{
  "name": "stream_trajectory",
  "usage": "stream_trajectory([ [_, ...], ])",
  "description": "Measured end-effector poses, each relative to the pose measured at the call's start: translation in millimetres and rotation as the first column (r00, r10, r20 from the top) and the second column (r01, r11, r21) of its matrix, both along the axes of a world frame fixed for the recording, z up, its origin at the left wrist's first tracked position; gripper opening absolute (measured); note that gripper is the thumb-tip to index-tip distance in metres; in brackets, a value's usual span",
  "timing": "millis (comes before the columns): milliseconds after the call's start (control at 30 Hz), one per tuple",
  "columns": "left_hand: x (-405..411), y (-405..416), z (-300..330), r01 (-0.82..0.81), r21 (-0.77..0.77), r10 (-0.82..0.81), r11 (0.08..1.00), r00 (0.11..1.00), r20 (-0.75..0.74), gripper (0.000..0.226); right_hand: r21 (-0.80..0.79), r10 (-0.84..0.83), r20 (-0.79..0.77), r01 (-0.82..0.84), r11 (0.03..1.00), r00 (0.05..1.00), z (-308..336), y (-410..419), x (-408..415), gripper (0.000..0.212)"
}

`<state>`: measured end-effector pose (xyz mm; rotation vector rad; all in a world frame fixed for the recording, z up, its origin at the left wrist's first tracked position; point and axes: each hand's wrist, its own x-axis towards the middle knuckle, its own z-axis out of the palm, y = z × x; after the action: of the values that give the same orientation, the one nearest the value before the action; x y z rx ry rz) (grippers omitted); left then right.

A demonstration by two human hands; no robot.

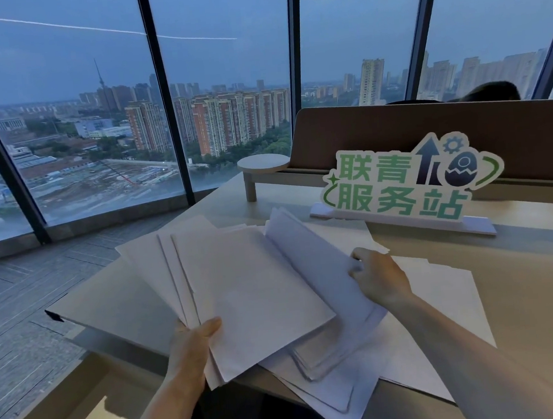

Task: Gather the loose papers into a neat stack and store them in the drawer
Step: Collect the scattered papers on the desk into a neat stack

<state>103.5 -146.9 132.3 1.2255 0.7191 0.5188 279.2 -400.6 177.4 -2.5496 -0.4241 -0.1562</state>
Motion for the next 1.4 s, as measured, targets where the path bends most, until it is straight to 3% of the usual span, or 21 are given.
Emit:
stream_trajectory([
  [200, 0.4, -1.2, 1.2, -0.012, 0.011, 0.012, 1.000, 1.000, 0.005, 0.048, 0.206, -0.142, 0.152, 0.109, 0.972, 0.978, 26.6, -17.4, -0.9, 0.013],
  [467, 3.2, -3.9, 6.8, -0.030, 0.050, 0.030, 0.998, 1.000, 0.005, 0.037, 0.389, -0.255, 0.326, 0.116, 0.914, 0.911, 64.1, -28.5, -5.9, 0.016],
  [767, 10.2, -11.2, 16.4, 0.029, 0.005, -0.029, 1.000, 0.997, 0.076, 0.035, 0.571, -0.309, 0.361, 0.054, 0.819, 0.880, 89.3, -23.1, -16.5, 0.022],
  [900, 14.5, -12.5, 13.4, 0.058, -0.043, -0.054, 0.997, 0.995, 0.085, 0.033, 0.666, -0.252, 0.274, 0.006, 0.746, 0.928, 97.9, -18.6, -19.0, 0.021],
  [1100, 16.1, -24.1, 12.0, 0.123, -0.092, -0.112, 0.988, 0.987, 0.113, 0.025, 0.755, -0.084, -0.003, 0.057, 0.653, 0.996, 63.8, -4.8, -18.6, 0.017],
  [1267, 20.9, -33.2, 14.7, 0.148, -0.062, -0.138, 0.987, 0.980, 0.146, 0.033, 0.697, 0.000, -0.288, 0.209, 0.686, 0.958, 24.9, -1.8, -14.6, 0.012],
  [1400, 22.2, -42.0, 20.1, 0.181, 0.010, -0.180, 0.983, 0.973, 0.145, 0.048, 0.651, 0.151, -0.423, 0.184, 0.736, 0.893, 1.3, -2.8, -19.1, 0.014],
])
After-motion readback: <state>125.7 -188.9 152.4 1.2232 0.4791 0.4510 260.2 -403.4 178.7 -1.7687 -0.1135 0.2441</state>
